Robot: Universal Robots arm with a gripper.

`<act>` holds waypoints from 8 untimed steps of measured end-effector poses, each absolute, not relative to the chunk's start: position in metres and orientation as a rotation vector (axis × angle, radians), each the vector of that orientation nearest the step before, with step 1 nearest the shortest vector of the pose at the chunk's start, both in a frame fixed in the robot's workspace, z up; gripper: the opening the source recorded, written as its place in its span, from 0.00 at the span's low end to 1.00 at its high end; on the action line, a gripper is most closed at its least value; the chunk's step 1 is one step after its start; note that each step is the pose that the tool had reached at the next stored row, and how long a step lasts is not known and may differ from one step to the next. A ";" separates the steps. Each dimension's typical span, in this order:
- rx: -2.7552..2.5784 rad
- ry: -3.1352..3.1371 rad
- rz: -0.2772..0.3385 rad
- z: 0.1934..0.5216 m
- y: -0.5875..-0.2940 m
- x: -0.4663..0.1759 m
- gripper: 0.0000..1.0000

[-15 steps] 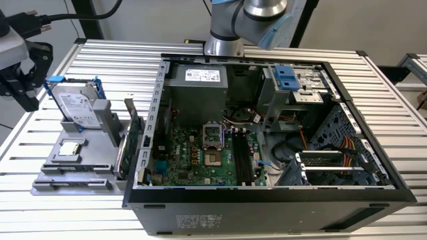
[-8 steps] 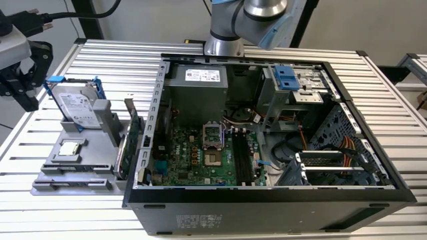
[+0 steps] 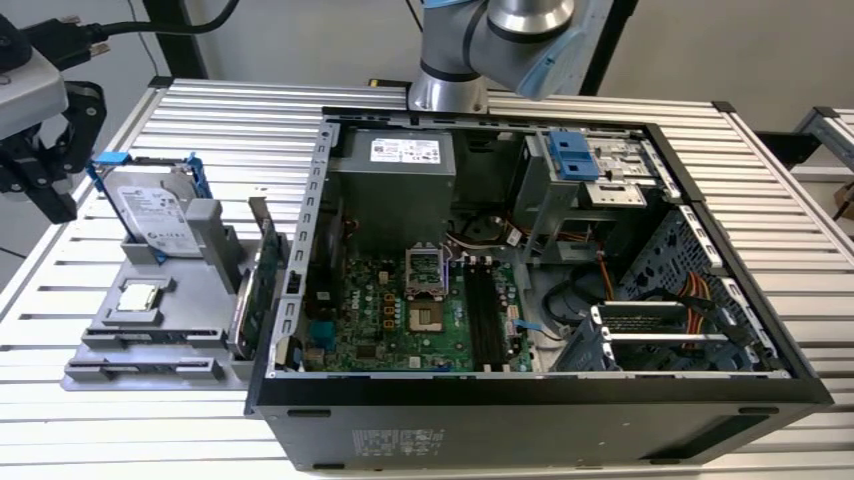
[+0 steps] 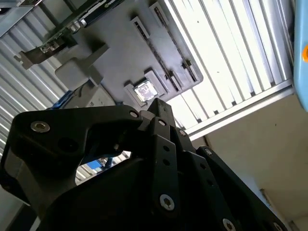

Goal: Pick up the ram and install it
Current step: 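Pick up the ram and move it above insertion slot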

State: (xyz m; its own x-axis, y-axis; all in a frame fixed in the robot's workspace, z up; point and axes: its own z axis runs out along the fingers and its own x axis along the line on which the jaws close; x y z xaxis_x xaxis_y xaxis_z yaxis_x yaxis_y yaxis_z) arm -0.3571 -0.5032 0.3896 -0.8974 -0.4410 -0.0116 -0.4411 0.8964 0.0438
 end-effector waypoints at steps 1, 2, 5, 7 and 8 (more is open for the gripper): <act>-0.719 3.056 0.071 0.390 -0.503 -0.357 0.00; -0.725 3.055 0.071 0.390 -0.503 -0.357 0.00; -0.747 3.050 0.071 0.390 -0.503 -0.357 0.00; -0.762 3.046 0.071 0.390 -0.503 -0.357 0.00; -0.820 3.032 0.071 0.390 -0.503 -0.357 0.00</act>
